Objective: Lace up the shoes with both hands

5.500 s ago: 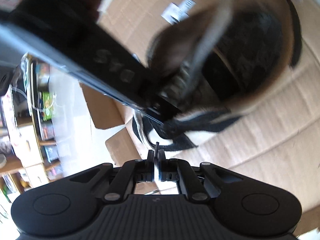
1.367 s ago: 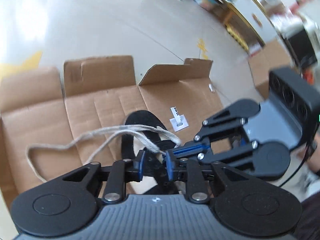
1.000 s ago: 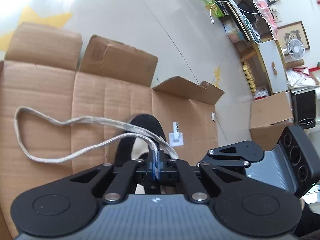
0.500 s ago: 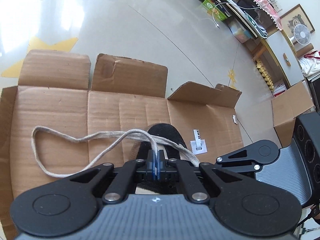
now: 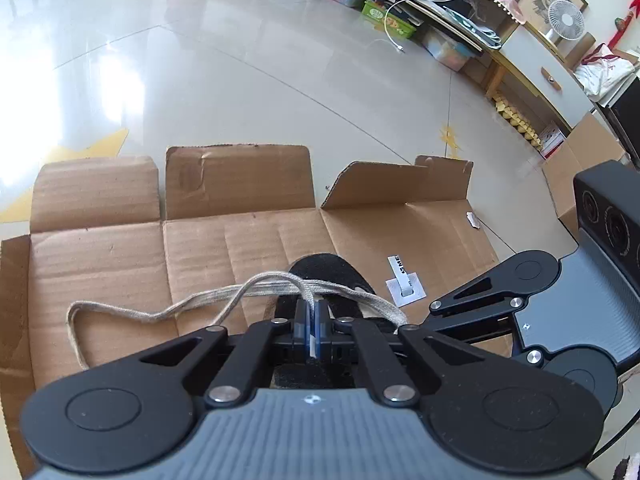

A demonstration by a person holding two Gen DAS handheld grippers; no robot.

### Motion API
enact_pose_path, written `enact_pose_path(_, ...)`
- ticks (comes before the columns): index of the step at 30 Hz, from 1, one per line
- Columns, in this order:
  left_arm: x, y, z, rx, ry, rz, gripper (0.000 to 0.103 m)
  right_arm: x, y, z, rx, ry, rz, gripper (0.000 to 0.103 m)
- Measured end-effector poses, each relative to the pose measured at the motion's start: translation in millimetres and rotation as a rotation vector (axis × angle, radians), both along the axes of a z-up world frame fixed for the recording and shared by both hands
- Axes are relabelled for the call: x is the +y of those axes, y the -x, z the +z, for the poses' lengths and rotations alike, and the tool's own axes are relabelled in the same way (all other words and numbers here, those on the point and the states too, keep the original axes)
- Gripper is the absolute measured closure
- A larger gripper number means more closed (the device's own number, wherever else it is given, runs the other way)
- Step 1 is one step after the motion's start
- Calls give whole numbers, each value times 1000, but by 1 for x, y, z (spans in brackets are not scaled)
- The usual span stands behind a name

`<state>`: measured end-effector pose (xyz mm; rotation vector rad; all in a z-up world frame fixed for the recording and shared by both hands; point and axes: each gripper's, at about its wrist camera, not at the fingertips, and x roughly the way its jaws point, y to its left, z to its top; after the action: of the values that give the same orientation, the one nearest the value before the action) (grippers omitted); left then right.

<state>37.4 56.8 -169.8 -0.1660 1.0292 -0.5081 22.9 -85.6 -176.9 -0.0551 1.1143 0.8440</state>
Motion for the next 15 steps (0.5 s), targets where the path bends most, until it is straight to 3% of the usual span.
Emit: enact_pose_path(15, -8, 10, 3, -68, -57, -48, 102, -1, 1, 1, -1, -2, -30, 97)
